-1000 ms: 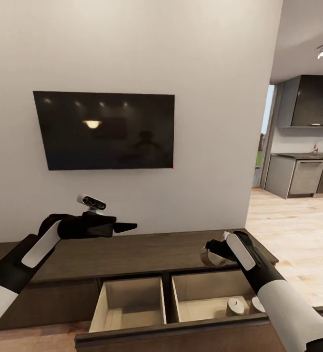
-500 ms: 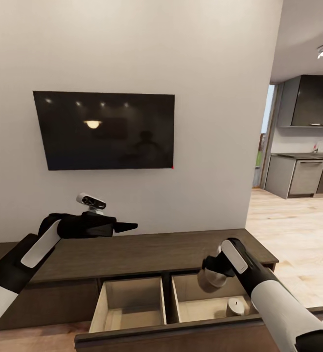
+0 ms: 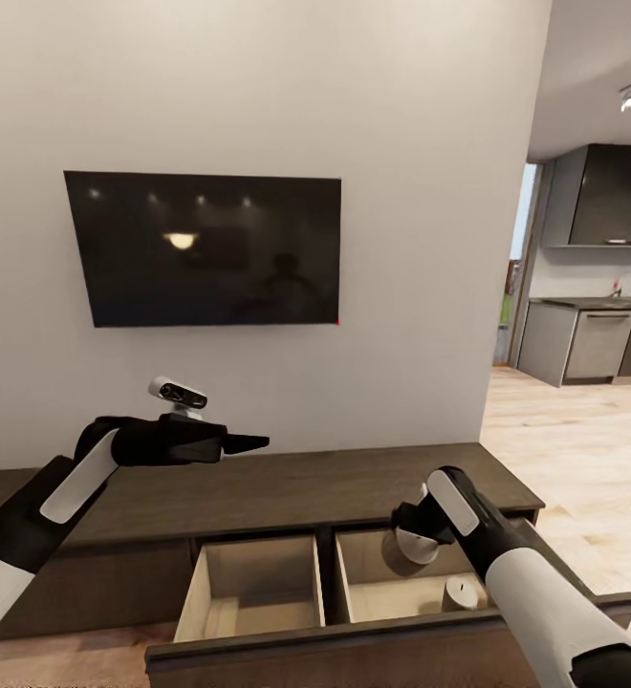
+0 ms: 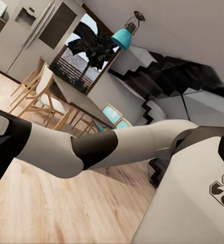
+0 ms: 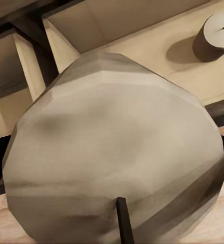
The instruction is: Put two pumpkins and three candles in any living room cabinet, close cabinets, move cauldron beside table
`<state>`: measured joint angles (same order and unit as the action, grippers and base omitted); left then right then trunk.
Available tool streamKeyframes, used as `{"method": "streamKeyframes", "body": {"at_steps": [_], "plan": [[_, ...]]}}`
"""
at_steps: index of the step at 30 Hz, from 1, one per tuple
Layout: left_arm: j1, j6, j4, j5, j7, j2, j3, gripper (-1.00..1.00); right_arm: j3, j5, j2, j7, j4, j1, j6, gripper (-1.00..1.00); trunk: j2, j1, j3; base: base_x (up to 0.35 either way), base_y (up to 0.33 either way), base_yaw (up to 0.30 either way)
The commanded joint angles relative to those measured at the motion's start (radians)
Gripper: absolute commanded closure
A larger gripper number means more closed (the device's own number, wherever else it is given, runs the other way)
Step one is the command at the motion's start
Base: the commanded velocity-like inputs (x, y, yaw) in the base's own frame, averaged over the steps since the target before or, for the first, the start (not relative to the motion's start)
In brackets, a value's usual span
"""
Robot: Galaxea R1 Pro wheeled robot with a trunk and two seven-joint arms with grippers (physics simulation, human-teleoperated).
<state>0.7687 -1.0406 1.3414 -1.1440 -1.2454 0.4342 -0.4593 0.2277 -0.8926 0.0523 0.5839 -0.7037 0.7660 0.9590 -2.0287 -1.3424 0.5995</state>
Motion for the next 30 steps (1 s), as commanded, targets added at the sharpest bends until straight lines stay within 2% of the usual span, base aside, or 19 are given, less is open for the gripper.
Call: {"method": "streamKeyframes", "body": {"at_steps": [1,30], "plan": [[0.001,-0.007,0.001,-0.004,-0.002,0.001,-0.002,-1.00,0.005,-0.010,0.000,0.010,-0.001,0.001,0.000,1.00,-0.008,-0.004,0.004,0.000,0.000,0.000],[0.000,-0.007,0.007,-0.002,0.000,0.000,-0.001,-1.00,0.006,-0.006,-0.024,0.010,0.013,0.002,-0.003,1.00,-0.211,-0.115,0.095,0.000,0.000,0.000]]}}
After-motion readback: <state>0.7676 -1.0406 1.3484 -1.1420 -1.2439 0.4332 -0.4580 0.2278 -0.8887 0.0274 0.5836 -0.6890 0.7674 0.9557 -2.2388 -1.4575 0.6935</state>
